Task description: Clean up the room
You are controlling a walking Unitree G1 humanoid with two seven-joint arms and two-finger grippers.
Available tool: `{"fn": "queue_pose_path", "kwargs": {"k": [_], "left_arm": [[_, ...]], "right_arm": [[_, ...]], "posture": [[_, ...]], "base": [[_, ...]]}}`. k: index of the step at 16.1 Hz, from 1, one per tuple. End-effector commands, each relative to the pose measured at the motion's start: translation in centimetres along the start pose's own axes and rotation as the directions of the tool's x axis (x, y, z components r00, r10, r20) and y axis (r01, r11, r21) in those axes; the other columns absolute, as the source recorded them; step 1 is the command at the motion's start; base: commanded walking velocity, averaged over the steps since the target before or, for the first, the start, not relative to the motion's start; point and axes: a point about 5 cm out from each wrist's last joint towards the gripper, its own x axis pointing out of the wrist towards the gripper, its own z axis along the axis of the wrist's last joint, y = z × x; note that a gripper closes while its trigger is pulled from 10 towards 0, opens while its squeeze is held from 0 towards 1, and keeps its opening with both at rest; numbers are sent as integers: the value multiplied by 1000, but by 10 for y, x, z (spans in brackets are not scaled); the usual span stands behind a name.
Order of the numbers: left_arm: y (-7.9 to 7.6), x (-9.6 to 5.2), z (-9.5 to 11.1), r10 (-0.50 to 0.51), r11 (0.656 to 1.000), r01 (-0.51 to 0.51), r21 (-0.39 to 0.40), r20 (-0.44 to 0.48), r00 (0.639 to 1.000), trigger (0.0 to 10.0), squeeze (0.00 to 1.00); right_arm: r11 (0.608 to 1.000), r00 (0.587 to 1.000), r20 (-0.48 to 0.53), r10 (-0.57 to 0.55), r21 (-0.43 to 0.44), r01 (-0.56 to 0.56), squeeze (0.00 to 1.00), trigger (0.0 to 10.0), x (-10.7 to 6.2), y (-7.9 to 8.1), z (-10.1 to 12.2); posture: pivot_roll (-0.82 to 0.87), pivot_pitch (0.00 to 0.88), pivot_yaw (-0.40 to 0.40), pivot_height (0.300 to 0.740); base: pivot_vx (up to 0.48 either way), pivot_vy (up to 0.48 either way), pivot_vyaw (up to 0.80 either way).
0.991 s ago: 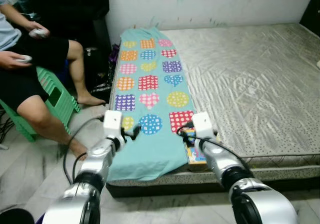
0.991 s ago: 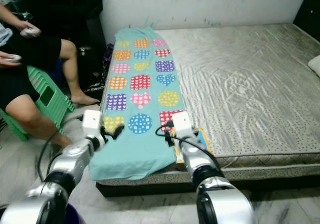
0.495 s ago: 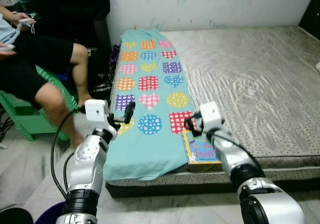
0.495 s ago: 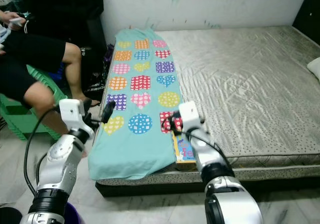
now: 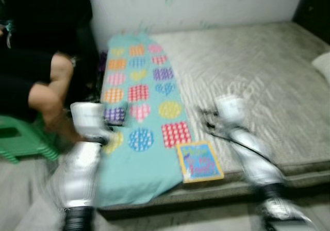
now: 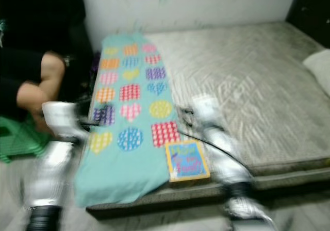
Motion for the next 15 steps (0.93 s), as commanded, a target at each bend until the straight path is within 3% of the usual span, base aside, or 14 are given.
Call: {"fn": "queue_pose_path", "kwargs": {"k": [1, 5, 8, 10, 11, 15], "left_arm": [[14, -6, 9, 47, 999, -47, 26, 18, 999, 10000, 0], [6, -18, 8, 35, 999, -35, -4, 19, 999, 10000, 0], [5, -23, 11, 43, 999, -43, 19, 22, 999, 10000, 0], [10, -35, 17, 80, 996, -82, 44, 47, 996, 10000, 0], [17, -48, 18, 129, 990, -131, 51, 47, 991, 10000, 0], [29, -79, 13, 184, 980, -183, 77, -6, 983, 10000, 0]], "right_arm": [[999, 994, 101, 47, 5, -48, 0, 10000, 5, 15, 26], [998, 995, 82, 57, 18, -58, 0, 10000, -12, 19, 18], [996, 991, 115, 65, 53, -71, 0, 10000, -24, 21, 22], [995, 989, 134, 59, 70, -69, 0, 10000, -41, 19, 22], [994, 987, 144, 67, 78, -79, 0, 10000, -57, 15, 20], [993, 988, 124, 91, 69, -100, 0, 10000, -83, 18, 14]], "posture": [[-108, 0, 22, 740], [-105, 0, 23, 740], [-94, 0, 19, 740], [-91, 0, 18, 740], [-87, 0, 25, 740], [-82, 0, 37, 740]], "base": [[0, 0, 0], [0, 0, 0], [0, 0, 0], [0, 0, 0], [0, 0, 0], [0, 0, 0]]}}
